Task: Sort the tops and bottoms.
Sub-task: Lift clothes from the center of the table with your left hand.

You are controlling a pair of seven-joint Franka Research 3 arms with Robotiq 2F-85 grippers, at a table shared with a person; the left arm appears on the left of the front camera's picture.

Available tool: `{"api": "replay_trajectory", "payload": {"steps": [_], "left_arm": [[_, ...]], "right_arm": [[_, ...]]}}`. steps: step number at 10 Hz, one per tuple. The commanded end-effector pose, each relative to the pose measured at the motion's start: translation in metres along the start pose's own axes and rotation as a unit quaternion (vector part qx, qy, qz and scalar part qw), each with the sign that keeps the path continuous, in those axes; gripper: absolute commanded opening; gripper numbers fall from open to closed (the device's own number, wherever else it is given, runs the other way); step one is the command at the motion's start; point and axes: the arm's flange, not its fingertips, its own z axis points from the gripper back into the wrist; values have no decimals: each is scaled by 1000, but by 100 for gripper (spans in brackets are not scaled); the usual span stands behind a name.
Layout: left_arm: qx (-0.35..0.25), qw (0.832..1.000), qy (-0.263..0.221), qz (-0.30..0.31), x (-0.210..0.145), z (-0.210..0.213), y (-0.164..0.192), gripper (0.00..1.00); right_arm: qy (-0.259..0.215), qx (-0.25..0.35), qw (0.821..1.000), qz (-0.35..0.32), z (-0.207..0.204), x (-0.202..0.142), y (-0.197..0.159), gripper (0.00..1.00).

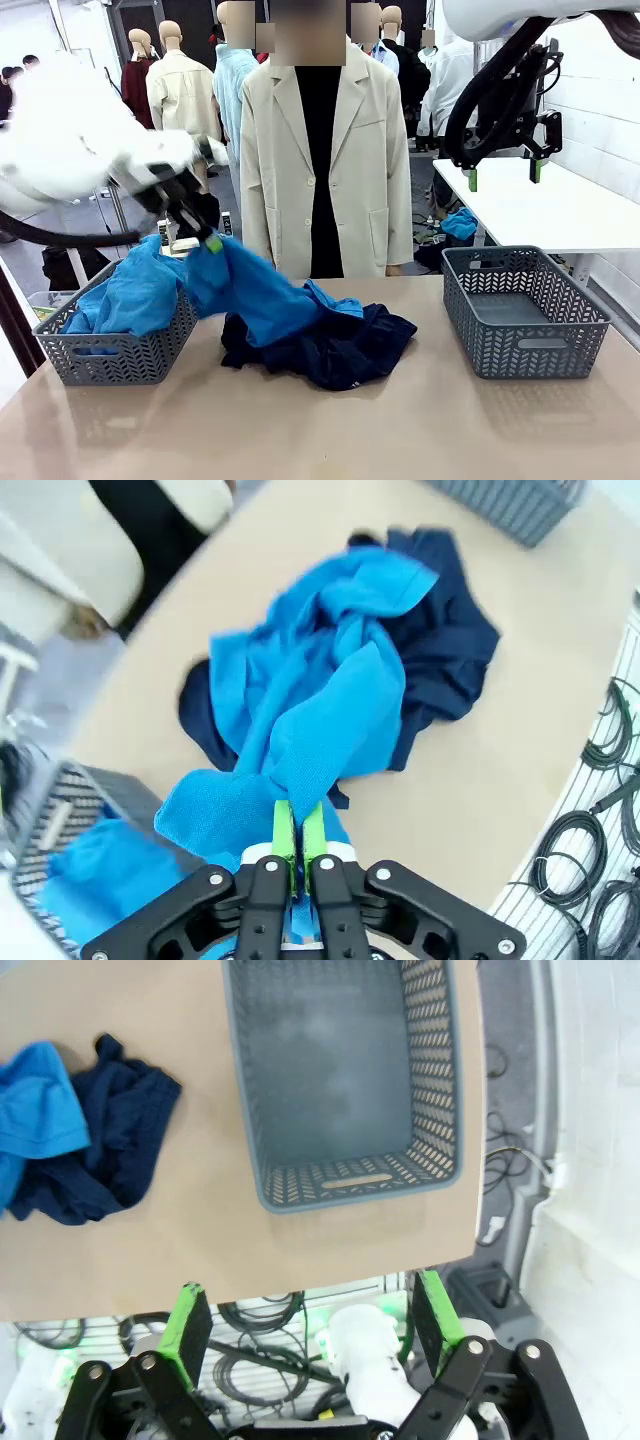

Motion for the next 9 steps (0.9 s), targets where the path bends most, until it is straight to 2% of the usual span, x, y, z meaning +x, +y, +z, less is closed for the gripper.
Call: {"api": "replay_trajectory", "payload": {"steps": [1,3,6,8,9], "left_arm": [[25,997,-46,-60,-1,55,-20,0],[112,988,-91,-60,25,135,-24,0],[173,972,-158,-11,70,265,-24,0],[237,949,-206,7,94,340,-36,0],[234,947,-218,19,98,369,-43,0]], "right_arm": [[1,-5,1000,7,1,1,-2,100],[1,-5,1000,7,1,1,-2,100],[1,-5,1000,7,1,1,-2,100],[1,-5,1000,7,1,1,-2,100],[1,-5,1000,7,1,1,-2,100]]}}
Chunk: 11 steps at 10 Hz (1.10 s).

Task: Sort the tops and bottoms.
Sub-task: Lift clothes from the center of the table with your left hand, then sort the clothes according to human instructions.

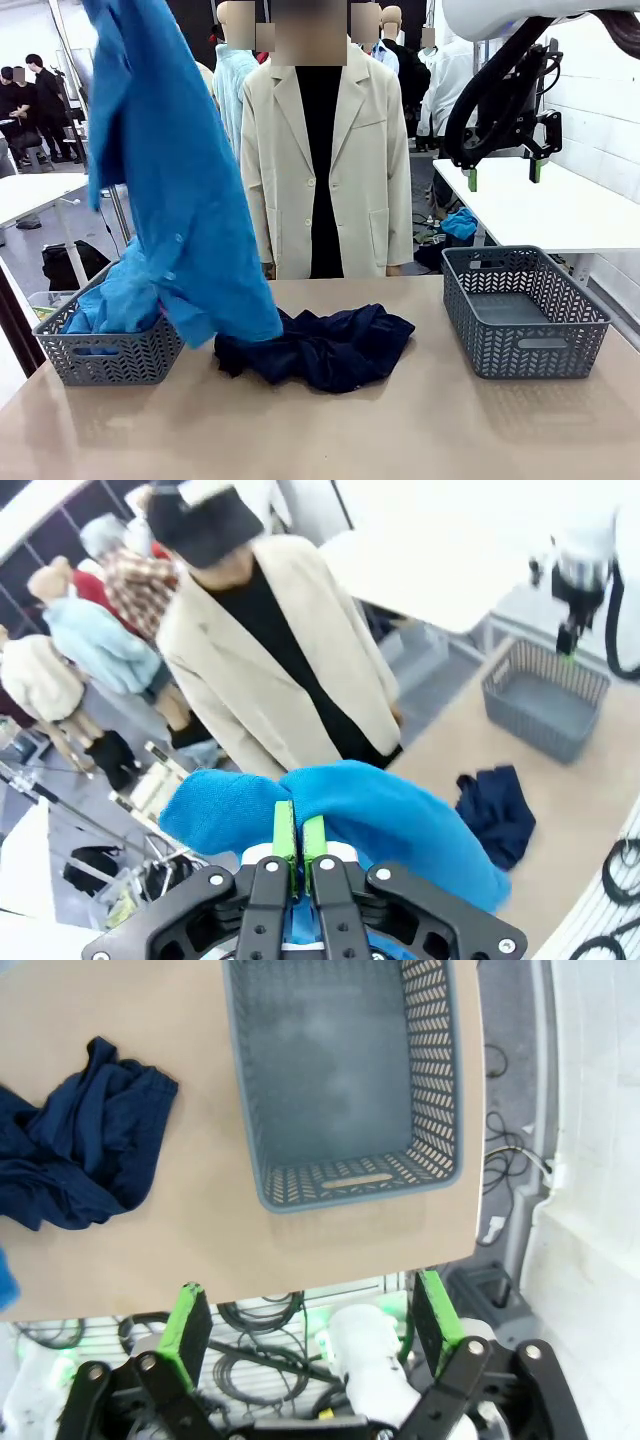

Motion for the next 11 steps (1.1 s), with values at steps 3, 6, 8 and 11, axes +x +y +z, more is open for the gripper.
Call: {"api": "replay_trajectory", "payload": {"steps": [3,6,8,11], "left_arm": [[42,998,-30,38,40,57,8,0],[27,998,-40,30,39,65,9,0],[27,998,-40,30,39,65,9,0],[27,998,-40,30,39,65,9,0]], "right_arm": [[1,-5,1000,7,1,1,-2,100],[1,-5,1000,7,1,1,-2,100],[1,-5,1000,7,1,1,-2,100],[1,-5,1000,7,1,1,-2,100]]}}
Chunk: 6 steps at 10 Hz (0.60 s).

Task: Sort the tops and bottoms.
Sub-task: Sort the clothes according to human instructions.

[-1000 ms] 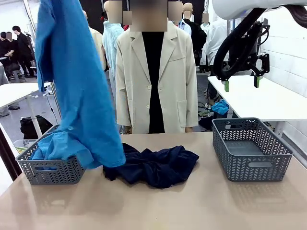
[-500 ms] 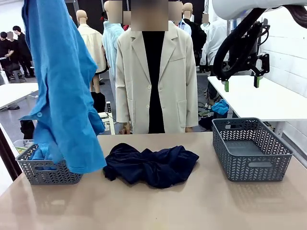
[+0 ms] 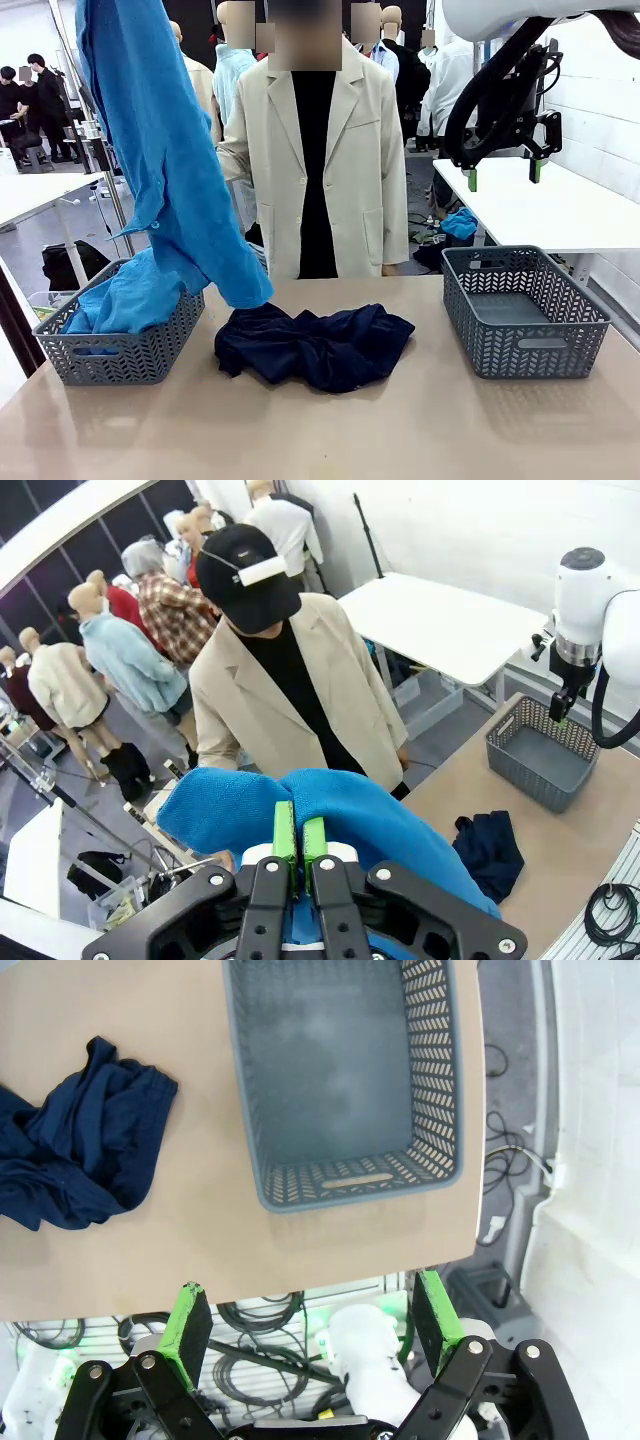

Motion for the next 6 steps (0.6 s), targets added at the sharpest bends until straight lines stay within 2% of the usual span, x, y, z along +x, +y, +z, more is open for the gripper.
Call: {"api": "replay_trajectory", "payload": {"steps": [1,6], "left_arm": [[-1,1000,-6,-3,0,6,2,0],[-1,1000,-6,-3,0,6,2,0]], "right_arm": [[0,-5,1000,7,1,1,-2,100],[0,-5,1000,7,1,1,-2,100]]}}
